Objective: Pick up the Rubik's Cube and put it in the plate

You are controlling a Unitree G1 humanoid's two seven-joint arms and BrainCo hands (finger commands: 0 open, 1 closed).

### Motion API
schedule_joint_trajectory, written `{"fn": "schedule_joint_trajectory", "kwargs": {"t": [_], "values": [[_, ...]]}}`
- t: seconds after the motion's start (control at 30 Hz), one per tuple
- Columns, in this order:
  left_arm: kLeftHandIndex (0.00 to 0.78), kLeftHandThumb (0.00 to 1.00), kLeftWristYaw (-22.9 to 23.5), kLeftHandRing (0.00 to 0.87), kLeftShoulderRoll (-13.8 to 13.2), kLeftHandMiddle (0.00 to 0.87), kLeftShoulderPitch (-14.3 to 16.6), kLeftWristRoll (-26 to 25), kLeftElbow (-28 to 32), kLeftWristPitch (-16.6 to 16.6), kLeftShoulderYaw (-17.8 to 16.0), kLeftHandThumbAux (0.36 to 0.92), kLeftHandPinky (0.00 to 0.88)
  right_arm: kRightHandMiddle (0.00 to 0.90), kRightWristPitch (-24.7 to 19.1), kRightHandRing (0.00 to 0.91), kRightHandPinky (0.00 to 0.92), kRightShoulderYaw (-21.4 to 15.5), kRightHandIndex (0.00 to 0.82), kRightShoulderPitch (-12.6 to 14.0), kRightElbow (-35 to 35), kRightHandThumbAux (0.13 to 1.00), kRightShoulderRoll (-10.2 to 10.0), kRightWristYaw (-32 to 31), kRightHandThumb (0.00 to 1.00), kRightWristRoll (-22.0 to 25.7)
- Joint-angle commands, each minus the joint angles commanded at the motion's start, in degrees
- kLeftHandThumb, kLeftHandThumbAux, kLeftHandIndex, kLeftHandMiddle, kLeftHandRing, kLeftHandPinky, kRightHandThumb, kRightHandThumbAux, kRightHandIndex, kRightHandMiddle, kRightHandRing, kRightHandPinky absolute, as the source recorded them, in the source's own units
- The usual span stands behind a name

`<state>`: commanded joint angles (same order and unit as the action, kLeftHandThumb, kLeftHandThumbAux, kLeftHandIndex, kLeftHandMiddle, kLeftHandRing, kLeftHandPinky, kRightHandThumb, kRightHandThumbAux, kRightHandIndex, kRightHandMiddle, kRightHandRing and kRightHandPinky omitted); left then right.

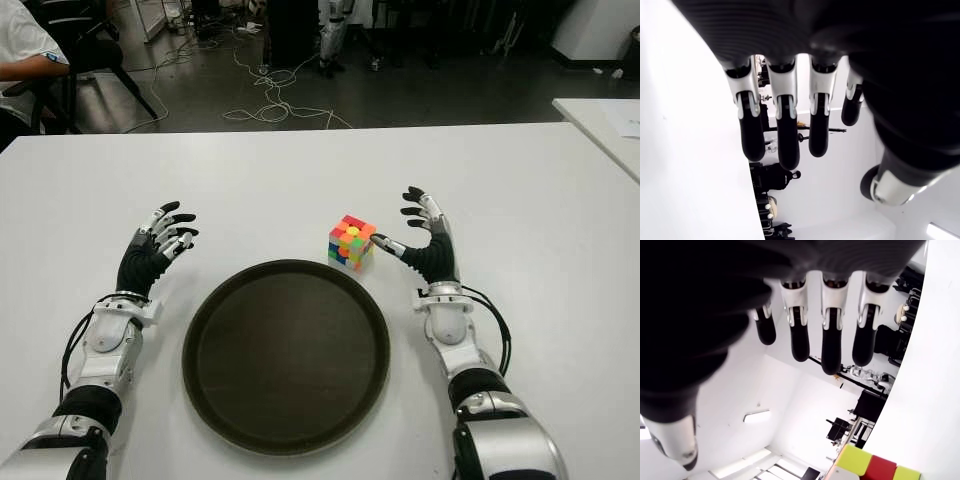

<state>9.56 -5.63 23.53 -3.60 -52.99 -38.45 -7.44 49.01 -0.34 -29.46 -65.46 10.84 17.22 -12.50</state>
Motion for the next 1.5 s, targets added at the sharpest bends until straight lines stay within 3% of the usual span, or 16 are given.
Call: {"fn": "schedule_joint_trajectory", "kwargs": {"t": [0.37,0.7,1.07,1.5], "values": [[0.149,0.479,-1.70,0.319,-0.16,0.273,-0.05,1.38,0.29,1.27,0.40,0.656,0.370,0.234,-0.13,0.275,0.333,-0.02,0.177,-0.03,-0.27,0.663,0.25,0.85,0.036,-0.58],[0.143,0.496,-1.46,0.318,0.23,0.271,-0.16,1.04,-0.11,-0.04,0.29,0.680,0.367,0.245,0.13,0.287,0.346,0.05,0.200,0.04,-0.30,0.686,0.58,0.74,0.038,-0.55],[0.144,0.517,-2.25,0.316,0.20,0.273,-0.02,1.63,-0.01,-0.16,0.55,0.694,0.362,0.250,1.20,0.293,0.349,-0.30,0.189,-0.03,-0.47,0.685,0.14,1.65,0.033,-0.27],[0.135,0.476,-1.81,0.310,0.00,0.263,-0.03,1.14,-0.33,-0.22,0.27,0.689,0.361,0.257,2.34,0.300,0.350,-0.69,0.208,-0.13,-0.46,0.702,-0.57,1.32,0.035,0.44]]}}
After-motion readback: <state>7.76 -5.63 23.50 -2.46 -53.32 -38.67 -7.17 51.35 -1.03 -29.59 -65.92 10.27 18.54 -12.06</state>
